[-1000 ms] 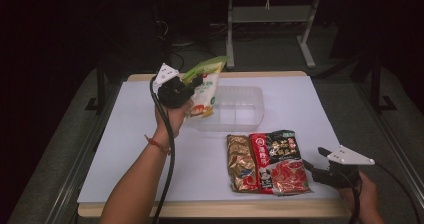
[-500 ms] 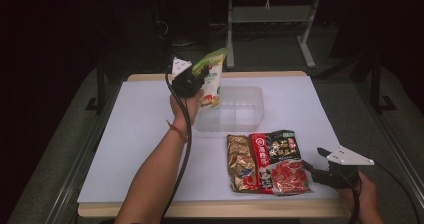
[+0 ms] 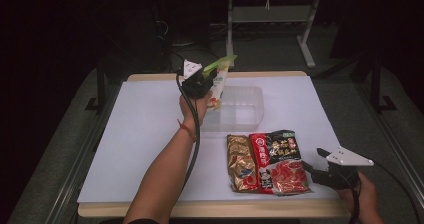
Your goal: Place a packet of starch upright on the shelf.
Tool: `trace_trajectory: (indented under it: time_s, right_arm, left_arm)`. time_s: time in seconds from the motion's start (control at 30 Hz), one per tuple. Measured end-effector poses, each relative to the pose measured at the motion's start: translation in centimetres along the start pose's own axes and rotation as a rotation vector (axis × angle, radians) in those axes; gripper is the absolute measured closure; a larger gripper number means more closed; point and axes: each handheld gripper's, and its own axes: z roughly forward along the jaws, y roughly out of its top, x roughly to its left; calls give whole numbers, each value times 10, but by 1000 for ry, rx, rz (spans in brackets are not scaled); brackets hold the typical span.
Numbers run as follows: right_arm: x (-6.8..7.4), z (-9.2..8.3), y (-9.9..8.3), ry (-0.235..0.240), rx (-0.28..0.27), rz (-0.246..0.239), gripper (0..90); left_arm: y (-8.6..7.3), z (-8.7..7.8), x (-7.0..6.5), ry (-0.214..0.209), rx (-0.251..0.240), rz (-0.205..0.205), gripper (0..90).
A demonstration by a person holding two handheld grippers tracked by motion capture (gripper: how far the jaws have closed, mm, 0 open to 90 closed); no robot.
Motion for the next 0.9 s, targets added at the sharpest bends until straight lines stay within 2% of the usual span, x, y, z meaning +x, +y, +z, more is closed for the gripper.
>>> trace_trajectory:
  time_s: [0.07,0.17,0.27,0.3,0.33,0.4,0.47,0.5,0.53,0.57,0.6,0.63,0.67,0.7,0.73,0.77,0.8,0.83,0.87,0.9]
  right_arm:
    - [0,1,0,0,2,-3,308]
    - [2,1,1,2,4,-5,309]
    - [2,1,1,3,6,-6,310]
    - [2,1,1,3,6,-6,310]
    - [1,2,0,5,4,-13,310]
    - [1,2,0,6,5,-13,310]
    - [1,2,0,5,5,-10,310]
    - [1,1,0,5,4,-12,310]
    - [1,1,0,4,4,-12,310]
    - [1,1,0,3,5,-12,310]
    - [1,1,0,3,5,-12,310]
    - [2,1,0,3,6,-14,310]
    - [2,1,0,3,7,-15,310]
    - [2,2,1,5,9,-16,310]
    - [3,2,1,7,9,-15,310]
    - [3,2,1,7,9,-15,310]
    - [3,2,1,9,9,-14,310]
    - [2,2,0,11,9,-12,310]
    - [2,2,0,12,9,-11,309]
    - [2,2,0,12,9,-11,309]
  left_arm:
    - [1,3,-1,5,9,0,865]
    - [5,6,0,4,-7,-41,869]
    - [8,9,0,-2,-13,-48,864]
    - [6,9,2,-3,-8,-92,864]
    - [4,10,4,-4,9,-106,846]
    - [2,10,5,3,25,-103,838]
    - [1,8,7,-13,47,-105,768]
    - [2,8,9,-36,119,-91,705]
    - [2,8,9,-36,119,-91,676]
    - [4,3,10,-69,163,-34,630]
    - [4,3,10,-69,163,-34,589]
    - [5,-1,11,-85,192,7,589]
    - [6,-6,11,-100,201,28,582]
    - [5,-10,13,-139,210,41,573]
    - [4,-19,14,-163,230,100,567]
    - [4,-19,14,-163,230,100,555]
    - [2,-27,15,-173,236,120,555]
    - [0,-32,17,-212,249,129,545]
    - [-5,-38,17,-211,262,171,530]
    - [-8,-44,16,-191,250,205,521]
